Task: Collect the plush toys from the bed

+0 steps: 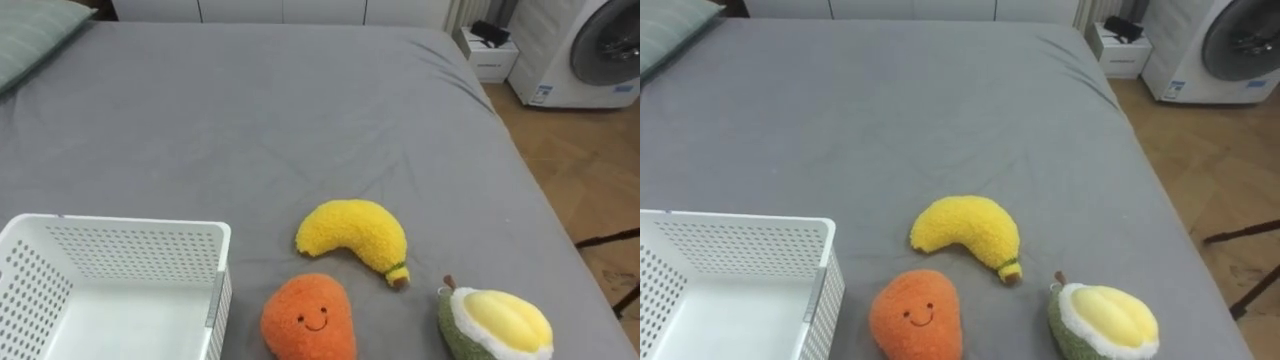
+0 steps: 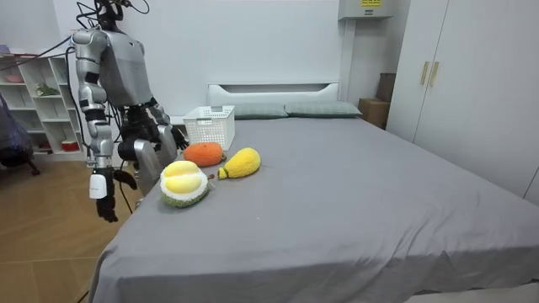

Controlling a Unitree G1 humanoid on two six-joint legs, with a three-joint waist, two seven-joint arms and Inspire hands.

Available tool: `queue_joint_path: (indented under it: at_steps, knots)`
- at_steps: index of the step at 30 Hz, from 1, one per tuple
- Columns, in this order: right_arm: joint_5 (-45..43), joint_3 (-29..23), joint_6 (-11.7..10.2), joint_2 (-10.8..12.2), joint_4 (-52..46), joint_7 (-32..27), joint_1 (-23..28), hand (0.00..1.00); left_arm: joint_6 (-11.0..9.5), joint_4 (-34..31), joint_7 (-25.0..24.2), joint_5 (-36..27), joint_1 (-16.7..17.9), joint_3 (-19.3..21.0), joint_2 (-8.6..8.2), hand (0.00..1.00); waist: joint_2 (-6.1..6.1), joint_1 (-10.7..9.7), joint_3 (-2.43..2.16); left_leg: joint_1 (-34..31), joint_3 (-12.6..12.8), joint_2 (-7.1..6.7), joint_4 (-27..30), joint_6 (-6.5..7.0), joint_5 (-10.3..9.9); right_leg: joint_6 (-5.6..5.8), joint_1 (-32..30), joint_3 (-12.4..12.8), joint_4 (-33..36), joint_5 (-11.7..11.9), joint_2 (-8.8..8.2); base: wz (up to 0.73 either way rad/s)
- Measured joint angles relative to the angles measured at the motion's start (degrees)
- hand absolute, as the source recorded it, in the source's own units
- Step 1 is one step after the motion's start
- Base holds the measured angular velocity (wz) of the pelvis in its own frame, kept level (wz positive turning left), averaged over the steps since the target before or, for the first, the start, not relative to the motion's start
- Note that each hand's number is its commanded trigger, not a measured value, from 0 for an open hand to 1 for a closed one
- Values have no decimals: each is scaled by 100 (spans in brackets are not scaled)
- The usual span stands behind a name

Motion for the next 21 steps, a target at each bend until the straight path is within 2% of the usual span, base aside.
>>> queue_joint_path:
  at_steps: [7, 11, 15, 21]
  knots:
    - [144, -25, -166, -132, -786, -334, -41, 0, -173, 106, 5, -8, 2, 29, 18, 0, -51, 29, -20, -12, 26, 13, -25, -11, 6, -7, -24, 11, -3, 4, 10, -1]
    - [46, -33, -368, -174, -1141, -492, -157, 0, -338, 203, 34, -6, 6, 53, 22, 0, -84, 38, -20, -39, 27, 10, -29, -15, 9, -12, -51, 3, -13, 8, 9, 0]
    - [-1, -68, -395, -183, -1944, -632, -226, 0, -448, 200, 57, -16, -7, 52, 24, 0, -98, 62, -19, -198, 57, 14, -9, -15, 11, -15, -218, 6, -1, 19, 8, -3]
    - [-396, 101, -447, -197, -2949, -810, -431, 0, -472, 124, 103, -10, -1, 39, 23, 0, -130, 104, 0, -290, 127, 3, -2, -20, 13, -35, -314, -14, -17, 54, 13, -3]
